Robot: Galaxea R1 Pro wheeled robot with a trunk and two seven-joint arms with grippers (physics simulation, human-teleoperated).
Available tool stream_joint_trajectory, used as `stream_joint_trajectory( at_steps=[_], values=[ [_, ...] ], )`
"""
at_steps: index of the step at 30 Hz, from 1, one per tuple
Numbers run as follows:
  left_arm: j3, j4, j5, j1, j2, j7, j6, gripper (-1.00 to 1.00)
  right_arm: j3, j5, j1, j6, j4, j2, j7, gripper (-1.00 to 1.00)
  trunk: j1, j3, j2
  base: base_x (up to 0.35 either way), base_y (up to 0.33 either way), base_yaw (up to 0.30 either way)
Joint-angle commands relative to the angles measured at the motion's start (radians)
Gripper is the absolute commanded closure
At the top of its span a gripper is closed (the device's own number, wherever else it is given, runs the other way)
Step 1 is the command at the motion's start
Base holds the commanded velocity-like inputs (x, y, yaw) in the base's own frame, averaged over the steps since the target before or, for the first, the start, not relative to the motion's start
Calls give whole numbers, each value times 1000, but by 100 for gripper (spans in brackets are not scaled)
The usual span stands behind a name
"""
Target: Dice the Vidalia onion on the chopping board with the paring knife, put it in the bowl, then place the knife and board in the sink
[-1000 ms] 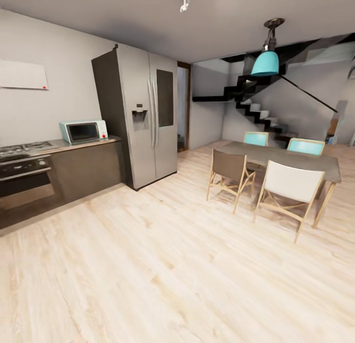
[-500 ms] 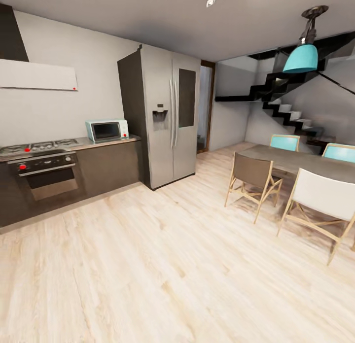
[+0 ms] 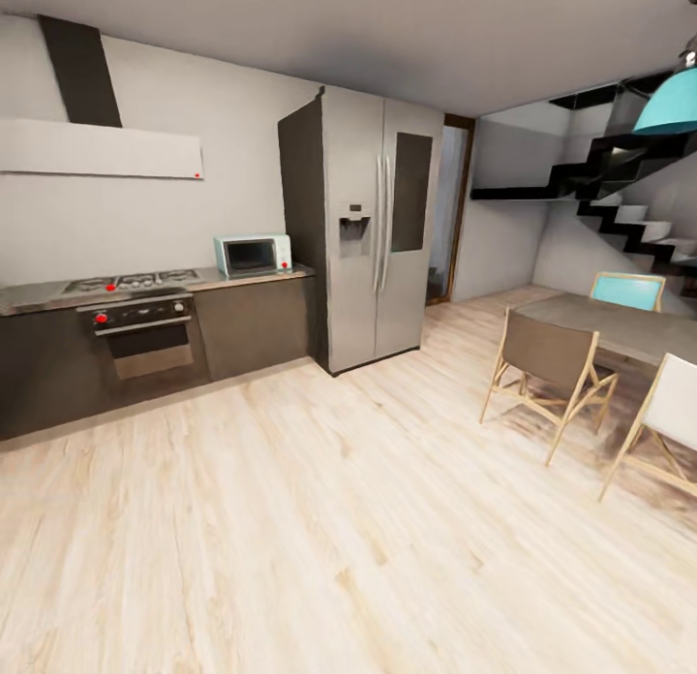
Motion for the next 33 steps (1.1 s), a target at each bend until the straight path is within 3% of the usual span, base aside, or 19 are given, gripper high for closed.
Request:
stream_joint_trajectory(
  at_steps=[1, 25, 33],
  values=[
    [1, -1, 0, 0, 0, 0, -2, -100, 0, 0, 0, -3, 1, 0, -3, -100, 0, -1, 0, 179, -136, 277],
    [1, 1, 0, 0, 0, 0, -2, -100, 0, 0, 0, -3, 1, 0, -3, -100, 0, -1, 0, 164, -136, 277],
    [1, 19, -1, 0, -4, 0, -2, -100, -2, 2, 0, -6, 62, 1, -3, -100, 0, -1, 0, 156, -145, 277]
  ],
)
